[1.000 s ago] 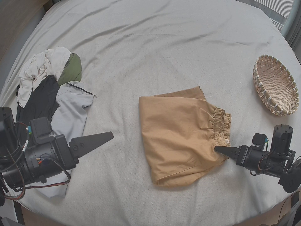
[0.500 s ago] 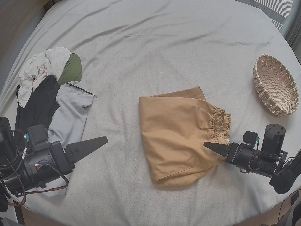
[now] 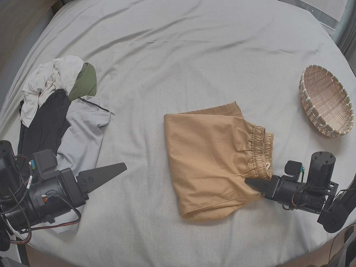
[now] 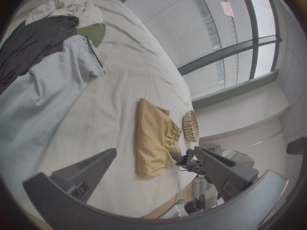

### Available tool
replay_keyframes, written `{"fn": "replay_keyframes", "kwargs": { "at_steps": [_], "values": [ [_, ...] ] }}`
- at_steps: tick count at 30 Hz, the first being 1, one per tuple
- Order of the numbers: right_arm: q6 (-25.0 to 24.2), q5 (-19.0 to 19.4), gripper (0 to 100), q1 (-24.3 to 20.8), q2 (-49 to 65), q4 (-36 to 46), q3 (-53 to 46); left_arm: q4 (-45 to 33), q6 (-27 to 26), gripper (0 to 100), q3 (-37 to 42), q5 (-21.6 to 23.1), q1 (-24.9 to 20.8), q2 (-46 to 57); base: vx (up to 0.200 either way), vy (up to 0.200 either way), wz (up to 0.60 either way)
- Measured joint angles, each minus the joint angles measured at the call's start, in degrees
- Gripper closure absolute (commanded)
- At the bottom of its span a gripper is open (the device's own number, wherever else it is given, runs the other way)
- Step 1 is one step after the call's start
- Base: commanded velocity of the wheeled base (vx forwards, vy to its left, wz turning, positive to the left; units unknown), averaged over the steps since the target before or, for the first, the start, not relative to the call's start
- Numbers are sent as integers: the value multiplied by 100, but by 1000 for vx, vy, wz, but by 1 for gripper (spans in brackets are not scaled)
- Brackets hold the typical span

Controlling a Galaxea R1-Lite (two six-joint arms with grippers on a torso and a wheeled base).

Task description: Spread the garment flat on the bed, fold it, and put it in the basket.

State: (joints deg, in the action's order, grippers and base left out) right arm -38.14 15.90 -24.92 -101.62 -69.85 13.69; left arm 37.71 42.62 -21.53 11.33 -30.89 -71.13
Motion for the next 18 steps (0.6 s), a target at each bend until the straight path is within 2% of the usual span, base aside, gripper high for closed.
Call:
{"fn": "replay_keyframes", "kwargs": {
  "at_steps": [8,18],
  "values": [
    [24,115,100,-162,661,6,-272,0,0,0,0,-5,5,-6,0,0,0],
    [46,736,100,-289,1758,13,-380,4,-4,0,-2,-11,0,-37,0,0,0]
  ]
}}
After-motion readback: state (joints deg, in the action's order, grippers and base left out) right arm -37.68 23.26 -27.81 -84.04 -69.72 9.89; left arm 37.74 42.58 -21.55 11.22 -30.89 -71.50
